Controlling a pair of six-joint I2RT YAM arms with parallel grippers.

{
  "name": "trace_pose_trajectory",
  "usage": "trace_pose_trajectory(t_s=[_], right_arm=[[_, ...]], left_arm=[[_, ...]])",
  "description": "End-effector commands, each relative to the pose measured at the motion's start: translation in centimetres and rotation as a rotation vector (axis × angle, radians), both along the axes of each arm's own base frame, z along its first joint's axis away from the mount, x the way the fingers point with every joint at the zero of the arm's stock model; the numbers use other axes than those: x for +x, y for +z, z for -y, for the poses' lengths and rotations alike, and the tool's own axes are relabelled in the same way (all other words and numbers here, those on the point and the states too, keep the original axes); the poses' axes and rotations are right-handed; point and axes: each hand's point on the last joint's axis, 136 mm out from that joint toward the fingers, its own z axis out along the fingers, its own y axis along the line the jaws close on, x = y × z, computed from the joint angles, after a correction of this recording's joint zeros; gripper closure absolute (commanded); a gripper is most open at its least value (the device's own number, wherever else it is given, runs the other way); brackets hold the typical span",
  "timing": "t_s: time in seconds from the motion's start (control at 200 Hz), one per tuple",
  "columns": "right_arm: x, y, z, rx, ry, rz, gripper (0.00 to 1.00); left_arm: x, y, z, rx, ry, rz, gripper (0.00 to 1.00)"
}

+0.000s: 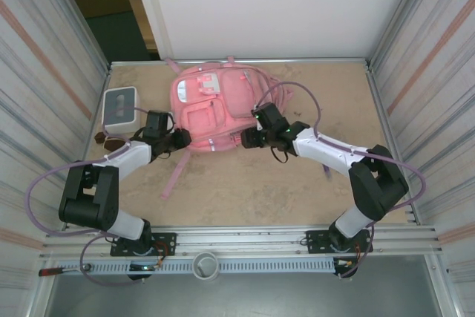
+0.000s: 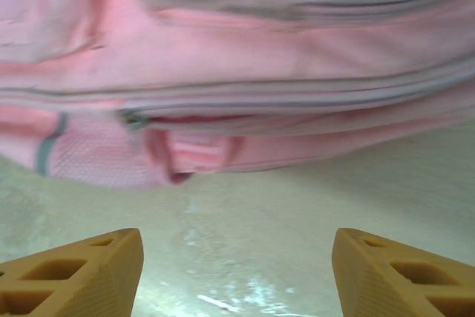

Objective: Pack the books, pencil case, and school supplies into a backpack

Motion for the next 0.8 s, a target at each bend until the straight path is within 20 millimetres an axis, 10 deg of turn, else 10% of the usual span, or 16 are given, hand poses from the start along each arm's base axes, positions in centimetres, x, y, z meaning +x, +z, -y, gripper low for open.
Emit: trace_pose_trajectory(t_s=[0.0,0.797], right_arm=[[0.8,0.4,-1.6,-0.044,-0.033,0.097,0.37],[3.4,-4.8,-4.6,-0.338,-0.221,0.165,0.58]], left_arm=[[-0.1,0.6,1.5,-0.060,-0.062,0.032,0.77],[-0.3,1.1,2.1,-0.083,-0.100,0.048,0.89]])
